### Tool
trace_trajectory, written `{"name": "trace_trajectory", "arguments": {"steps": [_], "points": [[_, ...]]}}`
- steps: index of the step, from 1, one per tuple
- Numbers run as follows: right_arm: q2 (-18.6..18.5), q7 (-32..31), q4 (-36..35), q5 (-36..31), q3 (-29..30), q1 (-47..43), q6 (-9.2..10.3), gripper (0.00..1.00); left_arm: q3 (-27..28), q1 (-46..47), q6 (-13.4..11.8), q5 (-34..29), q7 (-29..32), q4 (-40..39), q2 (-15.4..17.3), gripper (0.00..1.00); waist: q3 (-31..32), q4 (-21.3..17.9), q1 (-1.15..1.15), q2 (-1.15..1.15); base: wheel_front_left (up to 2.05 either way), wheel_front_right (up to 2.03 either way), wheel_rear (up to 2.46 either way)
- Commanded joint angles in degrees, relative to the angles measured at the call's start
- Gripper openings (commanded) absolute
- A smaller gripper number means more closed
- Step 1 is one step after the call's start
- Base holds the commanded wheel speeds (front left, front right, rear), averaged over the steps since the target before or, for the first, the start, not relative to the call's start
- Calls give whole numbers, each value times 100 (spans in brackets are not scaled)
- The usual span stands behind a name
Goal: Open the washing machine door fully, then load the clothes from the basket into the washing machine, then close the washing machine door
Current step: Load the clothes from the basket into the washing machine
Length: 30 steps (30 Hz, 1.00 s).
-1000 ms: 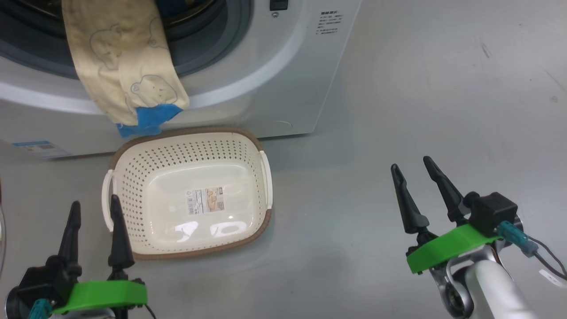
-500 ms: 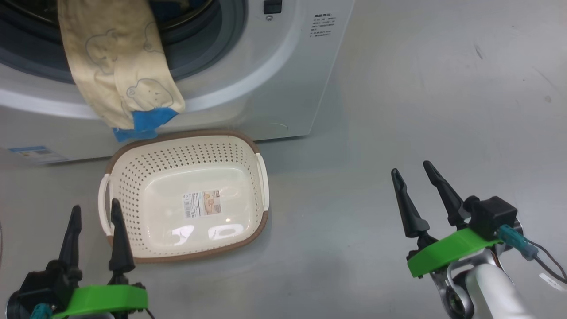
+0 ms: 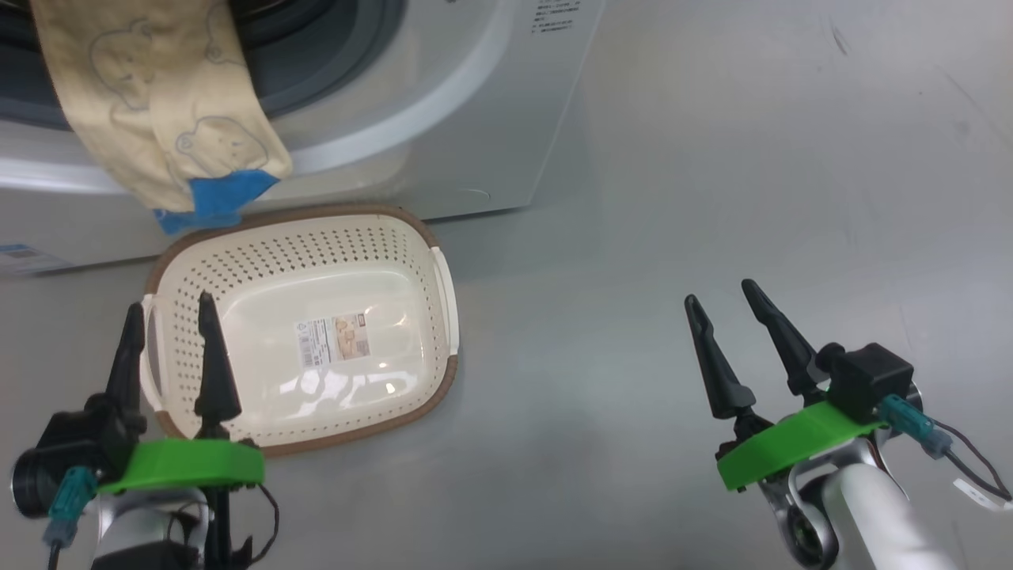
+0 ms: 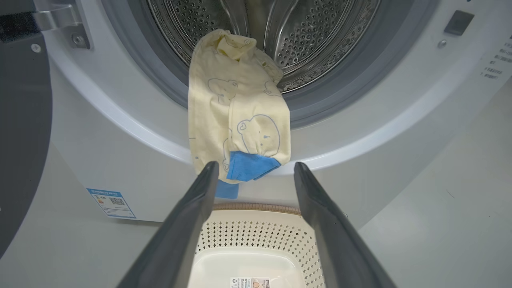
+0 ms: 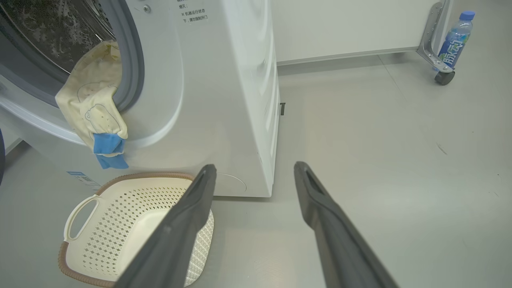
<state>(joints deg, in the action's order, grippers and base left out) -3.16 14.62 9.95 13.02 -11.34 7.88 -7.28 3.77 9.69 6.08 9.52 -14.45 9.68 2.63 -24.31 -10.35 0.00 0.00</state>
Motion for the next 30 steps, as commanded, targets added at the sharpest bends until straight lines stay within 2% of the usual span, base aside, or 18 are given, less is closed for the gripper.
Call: {"name": "trace_trajectory", "arguments": {"steps": [1,16,30], "points": [[-2,38,-185,22,-110,134,-21,100,210,152,30,-88,-55,-104,69,100,-135,-87,0,0,0,0,0],[26,38,-316,56,-201,592,-21,100,480,1963,90,-193,-55,1076,611,100,-1237,-403,0,0,0,0,0],[27,38,-380,114,-285,809,-21,100,726,3018,108,-152,-55,1925,898,100,-1701,-483,0,0,0,0,0]]}}
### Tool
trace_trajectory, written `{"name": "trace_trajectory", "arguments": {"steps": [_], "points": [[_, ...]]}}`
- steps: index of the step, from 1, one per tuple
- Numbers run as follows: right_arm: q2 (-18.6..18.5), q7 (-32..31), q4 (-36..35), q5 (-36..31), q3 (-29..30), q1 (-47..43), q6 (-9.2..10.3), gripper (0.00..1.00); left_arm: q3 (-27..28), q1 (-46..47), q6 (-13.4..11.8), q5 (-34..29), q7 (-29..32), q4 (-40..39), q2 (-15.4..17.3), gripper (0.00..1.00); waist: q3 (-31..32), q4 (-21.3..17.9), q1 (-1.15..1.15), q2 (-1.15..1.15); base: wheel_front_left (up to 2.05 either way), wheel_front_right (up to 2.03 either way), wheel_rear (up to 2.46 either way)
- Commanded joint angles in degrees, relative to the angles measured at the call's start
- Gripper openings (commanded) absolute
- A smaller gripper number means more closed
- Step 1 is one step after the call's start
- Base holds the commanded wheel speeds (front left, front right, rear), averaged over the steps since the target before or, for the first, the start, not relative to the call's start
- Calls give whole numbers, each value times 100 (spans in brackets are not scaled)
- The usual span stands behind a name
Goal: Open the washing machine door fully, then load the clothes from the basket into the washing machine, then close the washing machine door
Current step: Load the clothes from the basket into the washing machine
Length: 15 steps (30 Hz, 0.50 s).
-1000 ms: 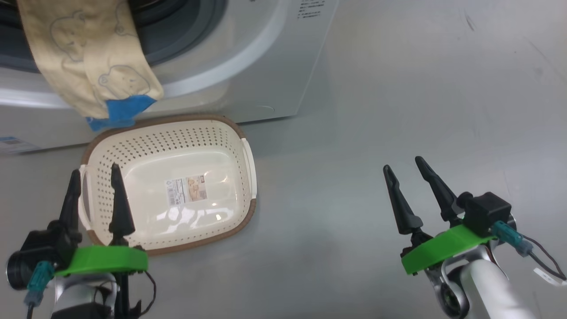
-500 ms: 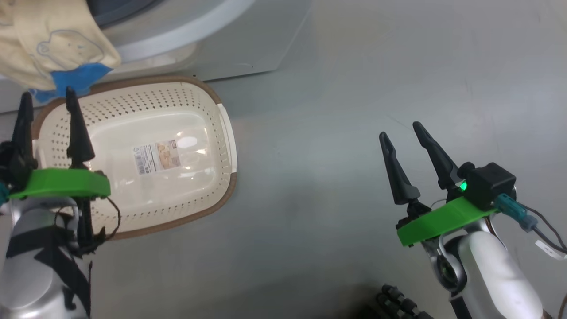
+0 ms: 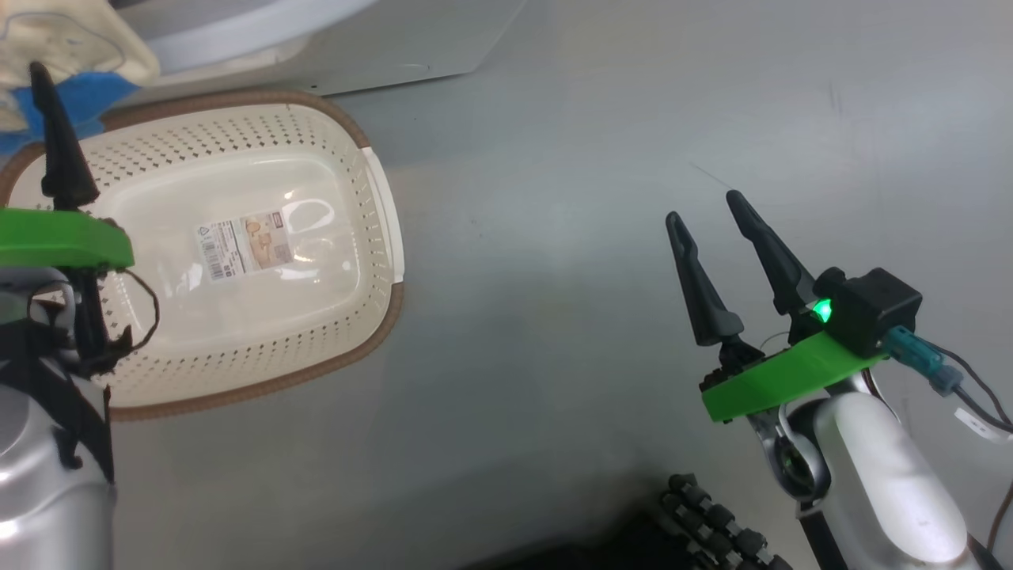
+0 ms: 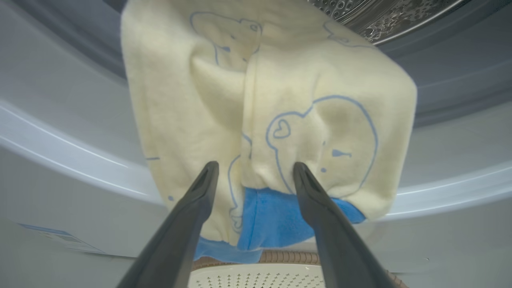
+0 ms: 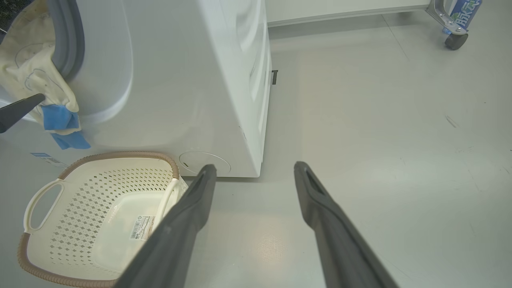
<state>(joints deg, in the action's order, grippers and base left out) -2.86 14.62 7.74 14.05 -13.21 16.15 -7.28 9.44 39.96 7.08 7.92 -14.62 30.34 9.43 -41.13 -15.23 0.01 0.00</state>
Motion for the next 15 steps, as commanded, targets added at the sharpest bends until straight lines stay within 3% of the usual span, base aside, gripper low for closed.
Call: {"name": "trace_trajectory", "arguments": {"steps": [1,15], "points": [[-2,38,-160,6,-94,-8,-21,100,175,45,9,-2,-38,-107,233,100,-41,13,-1,0,0,0,0],[-2,38,-139,-68,-213,134,-21,100,219,757,17,-150,-38,124,359,100,-339,72,-1,0,0,0,0]]}}
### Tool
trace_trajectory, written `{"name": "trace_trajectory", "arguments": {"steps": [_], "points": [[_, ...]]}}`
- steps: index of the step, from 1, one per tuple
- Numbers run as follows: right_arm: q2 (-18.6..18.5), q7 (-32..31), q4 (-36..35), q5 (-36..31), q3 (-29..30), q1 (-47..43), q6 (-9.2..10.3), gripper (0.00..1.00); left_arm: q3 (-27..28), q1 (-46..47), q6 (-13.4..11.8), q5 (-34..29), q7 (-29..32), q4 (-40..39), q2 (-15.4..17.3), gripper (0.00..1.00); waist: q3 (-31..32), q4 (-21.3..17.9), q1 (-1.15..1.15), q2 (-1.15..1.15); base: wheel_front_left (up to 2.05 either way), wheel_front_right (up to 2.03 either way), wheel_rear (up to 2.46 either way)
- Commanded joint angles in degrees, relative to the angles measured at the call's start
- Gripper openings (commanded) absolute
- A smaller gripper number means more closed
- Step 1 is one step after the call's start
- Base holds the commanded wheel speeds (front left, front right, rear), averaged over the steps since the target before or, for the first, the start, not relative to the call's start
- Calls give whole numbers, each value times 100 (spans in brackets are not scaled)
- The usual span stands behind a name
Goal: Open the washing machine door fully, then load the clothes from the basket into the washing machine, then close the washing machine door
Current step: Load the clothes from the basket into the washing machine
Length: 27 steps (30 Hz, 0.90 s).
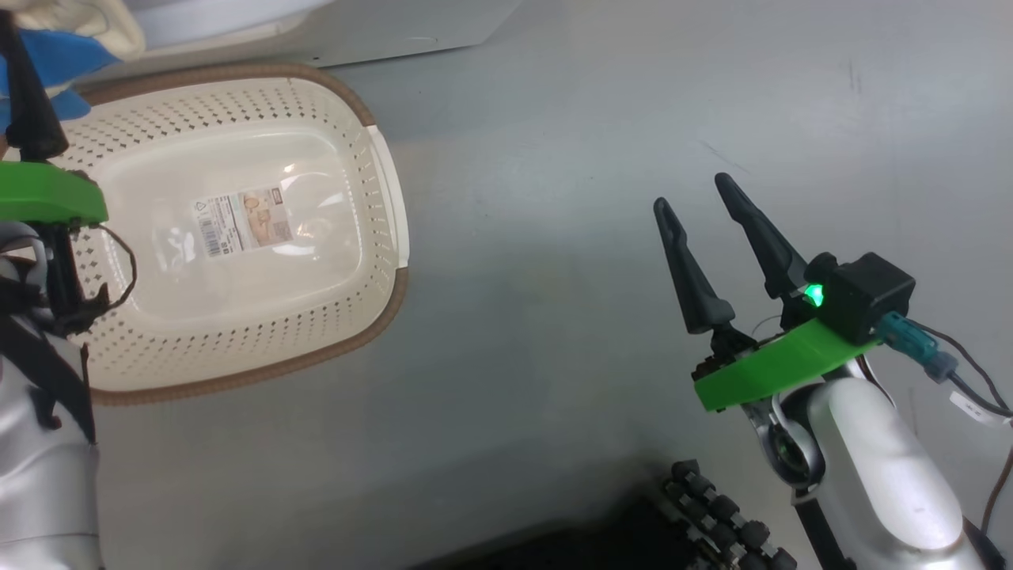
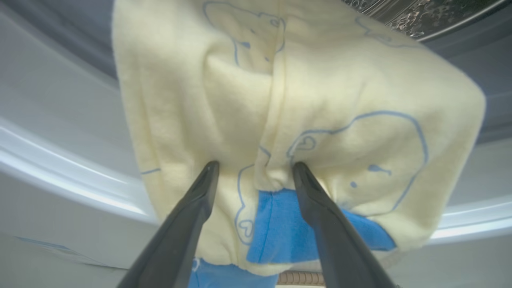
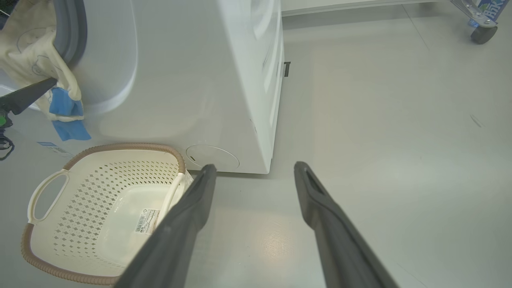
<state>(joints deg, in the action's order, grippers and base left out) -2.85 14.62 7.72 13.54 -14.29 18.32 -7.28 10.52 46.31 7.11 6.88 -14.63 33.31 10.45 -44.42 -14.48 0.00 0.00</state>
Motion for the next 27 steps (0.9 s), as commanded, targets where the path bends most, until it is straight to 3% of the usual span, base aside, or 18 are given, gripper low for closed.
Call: {"name": "trace_trajectory", "arguments": {"steps": [1,11,16,21,22,24,27], "points": [[-3,38,-136,-17,-112,-76,-21,100,104,174,15,-48,-37,-180,255,100,-24,-6,0,0,0,0,0],[-3,38,-105,-5,-141,-23,-21,100,115,493,23,-52,-37,-427,151,99,-67,7,0,0,0,0,0],[-3,38,-86,13,-154,-13,-21,100,136,478,26,-73,-37,-565,129,50,-22,30,0,0,0,0,0],[-3,38,-79,18,-154,-8,-21,100,159,438,29,-68,-37,-639,125,21,29,58,0,0,0,0,0],[-3,38,-79,18,-154,-8,-21,100,159,438,29,-68,-37,-639,125,21,29,58,0,0,0,0,0],[-3,38,-75,18,-145,-8,-21,100,153,415,31,-66,-37,-665,113,0,49,74,0,0,0,0,0],[-3,38,-68,18,-134,-7,-21,100,130,347,32,-68,-37,-719,75,0,79,101,0,0,0,0,0]]}}
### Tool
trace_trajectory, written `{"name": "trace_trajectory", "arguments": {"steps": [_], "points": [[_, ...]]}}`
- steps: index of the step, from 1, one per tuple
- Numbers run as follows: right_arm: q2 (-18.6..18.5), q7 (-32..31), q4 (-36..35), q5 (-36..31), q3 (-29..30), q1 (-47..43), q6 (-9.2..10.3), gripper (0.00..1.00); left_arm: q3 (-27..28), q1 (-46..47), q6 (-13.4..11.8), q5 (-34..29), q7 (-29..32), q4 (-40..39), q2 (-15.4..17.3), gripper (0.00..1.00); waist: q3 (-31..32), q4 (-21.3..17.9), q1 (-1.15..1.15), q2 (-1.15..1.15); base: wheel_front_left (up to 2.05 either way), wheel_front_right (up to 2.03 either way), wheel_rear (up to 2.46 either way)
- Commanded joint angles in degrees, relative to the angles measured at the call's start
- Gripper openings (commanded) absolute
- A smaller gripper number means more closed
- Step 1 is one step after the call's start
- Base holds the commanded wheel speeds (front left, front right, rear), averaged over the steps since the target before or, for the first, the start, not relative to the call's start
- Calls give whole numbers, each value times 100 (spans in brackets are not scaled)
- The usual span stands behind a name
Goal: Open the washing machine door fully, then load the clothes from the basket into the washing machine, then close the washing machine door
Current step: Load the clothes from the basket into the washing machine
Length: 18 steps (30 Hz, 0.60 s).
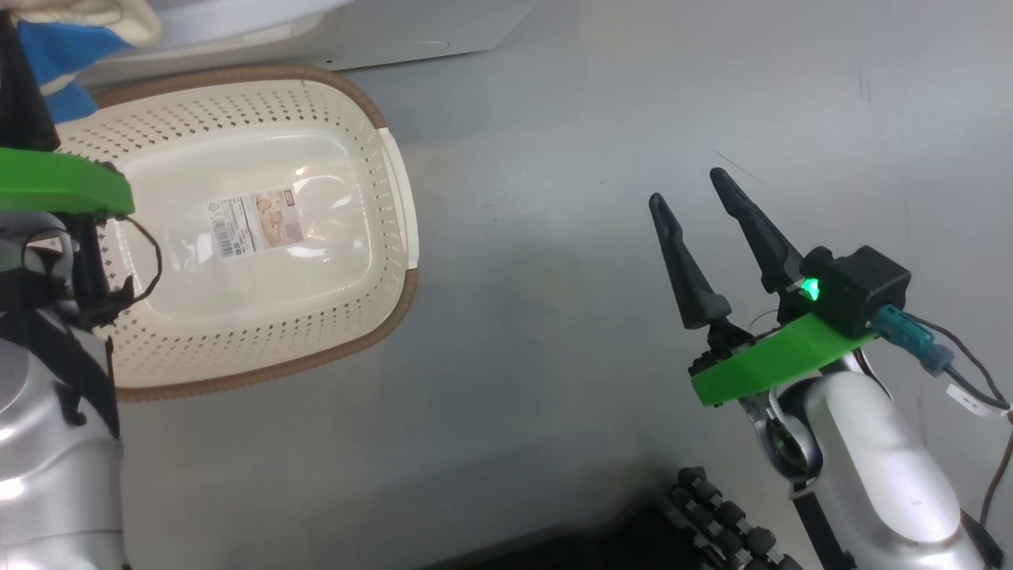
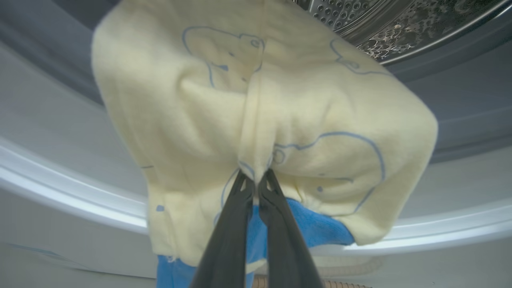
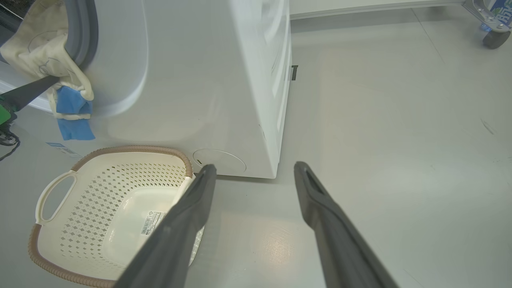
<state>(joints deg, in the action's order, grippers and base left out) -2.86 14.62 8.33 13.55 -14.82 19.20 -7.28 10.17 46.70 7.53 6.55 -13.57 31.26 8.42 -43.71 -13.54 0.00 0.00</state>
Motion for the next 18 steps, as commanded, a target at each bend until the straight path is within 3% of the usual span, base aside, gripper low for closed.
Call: {"name": "trace_trajectory", "arguments": {"steps": [1,18], "points": [[-2,38,-125,16,-74,-95,-21,100,154,278,-9,-35,-143,-535,260,0,19,18,0,0,0,0,0],[-2,38,-120,14,-41,-152,-21,100,-64,-217,-6,26,-143,-1183,46,0,237,171,0,0,0,0,0]]}}
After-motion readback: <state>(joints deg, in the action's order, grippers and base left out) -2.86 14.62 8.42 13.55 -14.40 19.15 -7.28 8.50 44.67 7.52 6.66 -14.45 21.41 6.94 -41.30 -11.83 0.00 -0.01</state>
